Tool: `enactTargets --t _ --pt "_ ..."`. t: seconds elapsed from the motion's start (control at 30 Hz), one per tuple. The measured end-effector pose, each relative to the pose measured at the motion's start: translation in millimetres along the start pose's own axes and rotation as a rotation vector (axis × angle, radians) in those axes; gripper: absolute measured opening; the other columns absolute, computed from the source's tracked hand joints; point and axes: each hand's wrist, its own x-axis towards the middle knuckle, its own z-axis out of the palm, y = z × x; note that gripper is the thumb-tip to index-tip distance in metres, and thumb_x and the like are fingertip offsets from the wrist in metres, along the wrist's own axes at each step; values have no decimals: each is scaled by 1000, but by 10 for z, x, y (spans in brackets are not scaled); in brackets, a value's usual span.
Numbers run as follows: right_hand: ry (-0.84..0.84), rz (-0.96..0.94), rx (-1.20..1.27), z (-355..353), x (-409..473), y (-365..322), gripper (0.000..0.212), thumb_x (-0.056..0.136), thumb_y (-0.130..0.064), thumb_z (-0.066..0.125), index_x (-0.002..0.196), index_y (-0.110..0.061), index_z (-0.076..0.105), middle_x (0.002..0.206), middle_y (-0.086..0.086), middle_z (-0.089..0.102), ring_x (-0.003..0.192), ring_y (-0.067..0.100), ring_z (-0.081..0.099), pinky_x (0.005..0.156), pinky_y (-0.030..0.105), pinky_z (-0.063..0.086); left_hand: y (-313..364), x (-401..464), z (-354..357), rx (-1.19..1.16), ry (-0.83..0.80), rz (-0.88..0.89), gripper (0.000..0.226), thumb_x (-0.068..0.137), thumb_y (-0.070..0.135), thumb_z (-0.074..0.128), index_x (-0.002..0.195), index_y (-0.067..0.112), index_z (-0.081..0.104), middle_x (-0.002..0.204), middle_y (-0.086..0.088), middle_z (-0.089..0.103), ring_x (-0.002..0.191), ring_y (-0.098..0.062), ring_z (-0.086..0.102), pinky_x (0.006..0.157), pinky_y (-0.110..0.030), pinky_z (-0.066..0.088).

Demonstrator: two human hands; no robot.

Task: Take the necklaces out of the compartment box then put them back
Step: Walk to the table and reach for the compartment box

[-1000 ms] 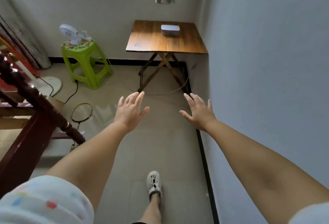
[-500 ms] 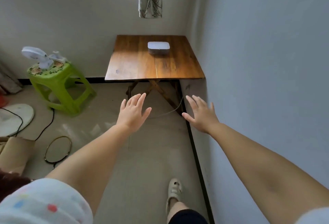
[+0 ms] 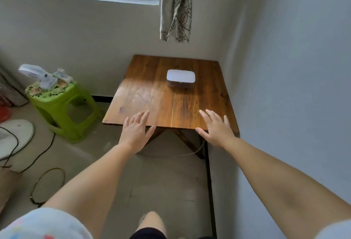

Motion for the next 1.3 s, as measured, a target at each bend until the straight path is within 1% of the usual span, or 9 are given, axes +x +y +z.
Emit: enactTargets --t 0.4,0.53,0.7,0.8,0.93,1.03,1.13,1.23,1.3 --pt "-56 121 62 70 2205 105 67 93 -57 31 149 -30 8 160 1 10 147 22 9 118 49 7 -517 2430 123 47 -56 14 60 93 52 31 144 24 18 153 -2 25 142 -20 19 117 -43 7" --pt "-100 157 77 96 2704 235 66 93 -55 32 149 -28 9 160 2 10 147 22 9 118 48 7 -564 3096 210 -60 -92 -25 60 93 49 37 143 20 23 152 -6 29 140 -23 24 115 -43 21" --pt "-150 195 73 202 3426 506 63 95 -51 31 149 -25 10 160 4 11 147 24 11 118 50 6 -429 3637 566 -230 -186 -90 60 93 46 39 144 22 18 154 -3 25 139 -21 27 108 -40 32" --pt "-189 102 37 319 3858 649 65 95 -49 35 149 -26 8 160 4 8 147 24 8 117 49 1 -299 3878 826 -385 -217 -212 59 94 45 36 145 23 16 155 -2 22 140 -20 25 109 -41 30" --pt "-262 -159 -89 566 4317 762 71 93 -49 42 150 -27 4 161 3 -2 148 23 -6 115 49 -9 -167 4214 1164 -602 -233 -440 56 96 44 33 145 24 18 155 -1 21 141 -19 22 112 -41 24" --pt "-283 -263 -152 769 4495 781 75 92 -50 43 150 -27 1 161 4 -6 147 24 -9 114 51 -10 -73 4453 1266 -815 -216 -580 46 98 41 28 141 24 30 149 1 34 138 -18 28 110 -35 28" --pt "-195 -280 -113 936 4582 764 73 90 -48 50 149 -25 14 160 5 8 148 26 1 112 52 -9 -48 4584 1359 -1065 -201 -602 37 99 36 25 123 25 52 120 8 57 120 -13 47 89 -18 39" --pt "-29 -262 -75 1057 4603 741 67 81 -39 68 140 -21 41 150 9 39 140 30 32 110 56 7 -76 4561 1477 -1186 -187 -655 41 98 43 25 127 30 51 129 11 55 121 -7 46 100 -26 35" --pt "54 -245 -63 1117 4615 732 64 75 -32 76 132 -19 51 141 10 50 133 32 44 108 58 15 -101 4517 1535 -1235 -188 -664 43 98 44 23 130 31 49 134 12 52 124 -4 44 104 -27 34"
